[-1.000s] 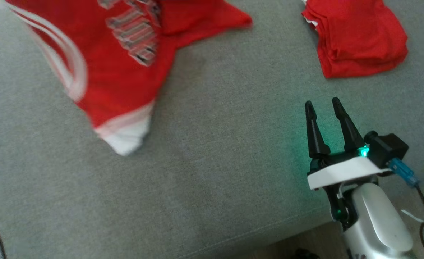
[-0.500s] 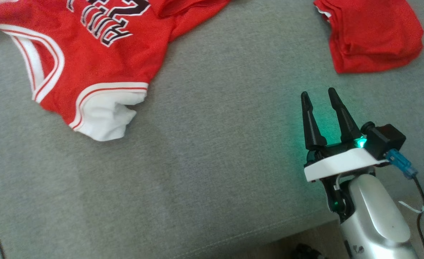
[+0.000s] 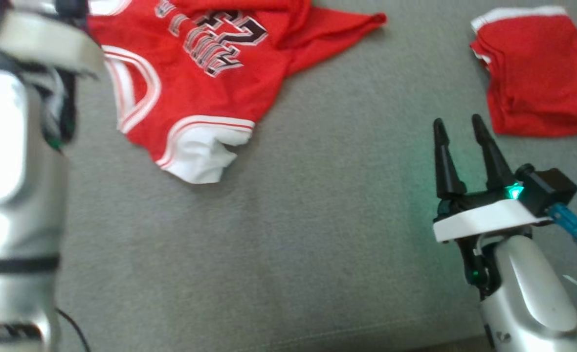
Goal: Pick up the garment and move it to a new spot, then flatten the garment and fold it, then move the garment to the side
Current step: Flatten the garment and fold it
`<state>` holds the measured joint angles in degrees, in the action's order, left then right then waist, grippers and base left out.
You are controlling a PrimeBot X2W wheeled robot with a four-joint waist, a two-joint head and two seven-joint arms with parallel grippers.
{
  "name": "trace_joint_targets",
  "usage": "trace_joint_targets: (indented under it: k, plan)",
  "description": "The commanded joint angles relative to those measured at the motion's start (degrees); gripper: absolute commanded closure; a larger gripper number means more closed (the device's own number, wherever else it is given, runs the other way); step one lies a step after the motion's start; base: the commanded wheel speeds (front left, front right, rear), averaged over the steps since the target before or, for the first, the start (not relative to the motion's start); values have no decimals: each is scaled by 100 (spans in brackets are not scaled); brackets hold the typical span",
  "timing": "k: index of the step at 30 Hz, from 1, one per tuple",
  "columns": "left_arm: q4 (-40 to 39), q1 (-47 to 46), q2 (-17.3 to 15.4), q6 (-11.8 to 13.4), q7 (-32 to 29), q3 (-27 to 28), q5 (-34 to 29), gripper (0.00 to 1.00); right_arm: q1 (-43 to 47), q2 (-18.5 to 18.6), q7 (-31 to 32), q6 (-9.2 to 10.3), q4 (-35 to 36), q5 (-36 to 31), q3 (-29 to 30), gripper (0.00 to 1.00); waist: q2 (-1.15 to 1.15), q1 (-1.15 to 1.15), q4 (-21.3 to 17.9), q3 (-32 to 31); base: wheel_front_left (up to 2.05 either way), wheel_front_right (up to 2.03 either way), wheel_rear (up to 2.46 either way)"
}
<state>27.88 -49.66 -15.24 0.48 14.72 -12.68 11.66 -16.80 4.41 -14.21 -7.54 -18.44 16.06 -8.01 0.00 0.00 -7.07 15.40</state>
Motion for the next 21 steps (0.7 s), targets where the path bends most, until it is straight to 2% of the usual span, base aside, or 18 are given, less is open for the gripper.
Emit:
trace_joint_targets:
  k: [1,7,12,17,21]
  plan:
    - [-427,183,-89,-28,28,257,57,0,84,61,-35,5,249,-34,-48,0,0,0,284,-295,0,0,0]
    - [-1211,1502,443,-33,28,381,136,0,338,112,67,5,436,-49,68,0,0,0,540,-622,0,0,0]
    - [-1610,2272,764,-47,28,420,89,0,492,99,128,5,546,-47,81,0,0,0,613,-762,0,0,0]
    - [-2028,3121,1056,-40,28,559,97,0,599,41,168,5,617,-40,51,0,0,0,618,-847,0,0,0]
    - [-2088,3511,1172,-70,28,553,90,0,614,10,185,5,668,-51,11,0,0,0,639,-840,0,0,0]
